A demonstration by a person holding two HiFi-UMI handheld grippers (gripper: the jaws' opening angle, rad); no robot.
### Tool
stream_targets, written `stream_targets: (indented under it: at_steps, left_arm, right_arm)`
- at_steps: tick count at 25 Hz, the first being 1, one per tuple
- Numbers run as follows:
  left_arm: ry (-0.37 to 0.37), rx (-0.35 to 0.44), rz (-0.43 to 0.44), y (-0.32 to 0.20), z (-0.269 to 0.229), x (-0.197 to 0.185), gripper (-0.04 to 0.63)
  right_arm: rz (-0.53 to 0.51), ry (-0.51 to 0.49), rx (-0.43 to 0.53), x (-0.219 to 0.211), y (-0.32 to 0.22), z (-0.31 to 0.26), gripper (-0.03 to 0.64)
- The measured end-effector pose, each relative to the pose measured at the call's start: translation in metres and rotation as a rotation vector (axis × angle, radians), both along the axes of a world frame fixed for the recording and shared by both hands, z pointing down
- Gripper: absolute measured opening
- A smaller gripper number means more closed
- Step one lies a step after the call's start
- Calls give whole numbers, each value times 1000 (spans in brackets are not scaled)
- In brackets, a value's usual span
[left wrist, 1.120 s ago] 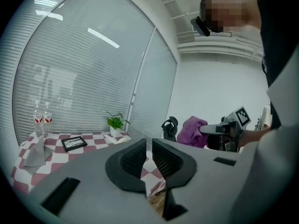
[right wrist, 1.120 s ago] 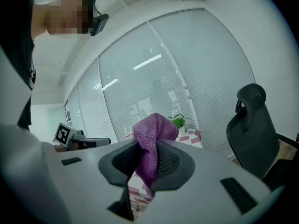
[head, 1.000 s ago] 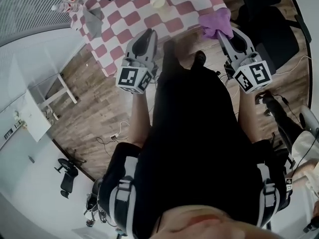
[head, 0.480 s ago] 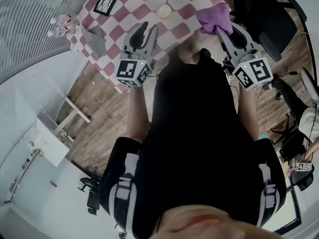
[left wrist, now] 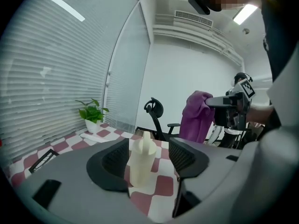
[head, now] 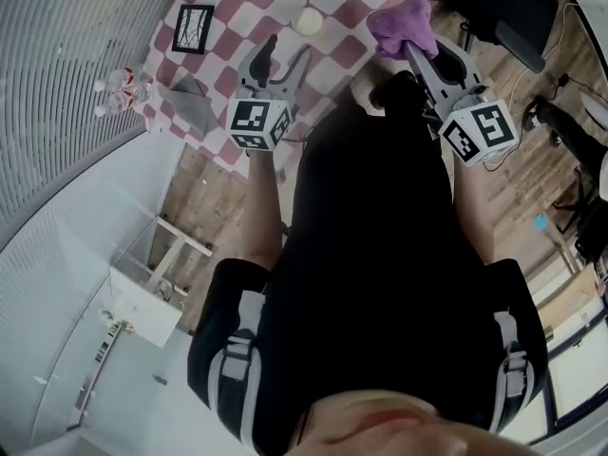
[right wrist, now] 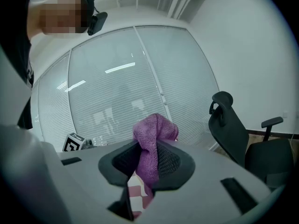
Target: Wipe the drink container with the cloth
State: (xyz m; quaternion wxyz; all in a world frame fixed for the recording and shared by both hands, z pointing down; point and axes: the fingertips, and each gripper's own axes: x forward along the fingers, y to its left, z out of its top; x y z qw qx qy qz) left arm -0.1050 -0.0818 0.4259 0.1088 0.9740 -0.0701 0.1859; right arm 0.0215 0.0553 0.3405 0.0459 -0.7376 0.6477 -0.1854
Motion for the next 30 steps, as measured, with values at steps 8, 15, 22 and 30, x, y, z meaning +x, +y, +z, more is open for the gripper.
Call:
stream_targets:
  at_steps: [8,15,22,30]
  left_arm:
    - [-61,19,63,-7,28,28,322]
    - [-110,13,65,-9,46,39,327]
    - [-125,14,85,-11,53,50,325]
    - [-144,19,134,-7,55,55,325]
  right_arm:
    - [59,1,-36,-3,13,2,97]
    - [85,2,-53,0,17,0,97]
    - [97,-4,-63,6,18,3,97]
    - [107,-14,-69,9,17,6,97]
